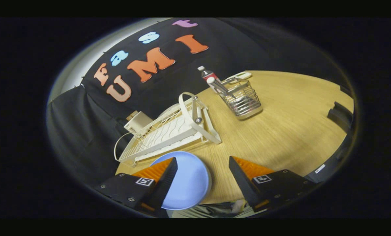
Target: Take the plate from the dish rack, then take the spoon from the basket and place it into the plate.
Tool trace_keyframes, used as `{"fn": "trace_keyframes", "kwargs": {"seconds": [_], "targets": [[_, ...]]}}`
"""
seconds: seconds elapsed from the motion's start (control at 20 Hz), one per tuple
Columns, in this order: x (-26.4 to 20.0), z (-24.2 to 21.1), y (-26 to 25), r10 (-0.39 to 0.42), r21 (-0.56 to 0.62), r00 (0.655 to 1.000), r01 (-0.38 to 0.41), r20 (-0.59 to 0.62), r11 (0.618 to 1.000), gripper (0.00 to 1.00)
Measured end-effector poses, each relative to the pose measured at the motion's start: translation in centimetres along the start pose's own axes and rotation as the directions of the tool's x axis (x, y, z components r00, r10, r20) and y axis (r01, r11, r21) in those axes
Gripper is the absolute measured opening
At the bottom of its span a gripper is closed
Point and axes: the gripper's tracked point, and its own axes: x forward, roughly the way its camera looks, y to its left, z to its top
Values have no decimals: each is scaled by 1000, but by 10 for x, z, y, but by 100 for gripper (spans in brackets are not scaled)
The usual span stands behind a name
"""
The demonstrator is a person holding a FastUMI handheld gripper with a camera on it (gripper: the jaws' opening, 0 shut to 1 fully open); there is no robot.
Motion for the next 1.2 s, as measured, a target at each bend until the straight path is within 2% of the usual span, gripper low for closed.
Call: {"fn": "trace_keyframes", "kwargs": {"seconds": [0.05, 0.15, 0.3, 0.5, 0.65, 0.8, 0.9, 0.95, 1.0, 1.05, 1.2], "targets": [[-3, 10, -4, -24, -38, 999, 25, 34, 999, 98], [-5, 36, -14, -74, -109, 991, 87, 114, 990, 98], [-10, 77, -27, -133, -223, 957, 193, 258, 956, 98], [-11, 119, -20, -102, -344, 907, 257, 409, 903, 98], [6, 130, -21, -107, -390, 896, 292, 432, 873, 99], [21, 130, -26, -123, -385, 899, 299, 420, 873, 97], [32, 132, -29, -139, -378, 899, 309, 415, 873, 83], [37, 131, -30, -146, -377, 902, 311, 407, 872, 71], [42, 128, -31, -151, -379, 906, 311, 396, 872, 65], [44, 128, -30, -151, -380, 907, 310, 394, 872, 54], [48, 134, -27, -154, -369, 900, 317, 407, 874, 35]]}}
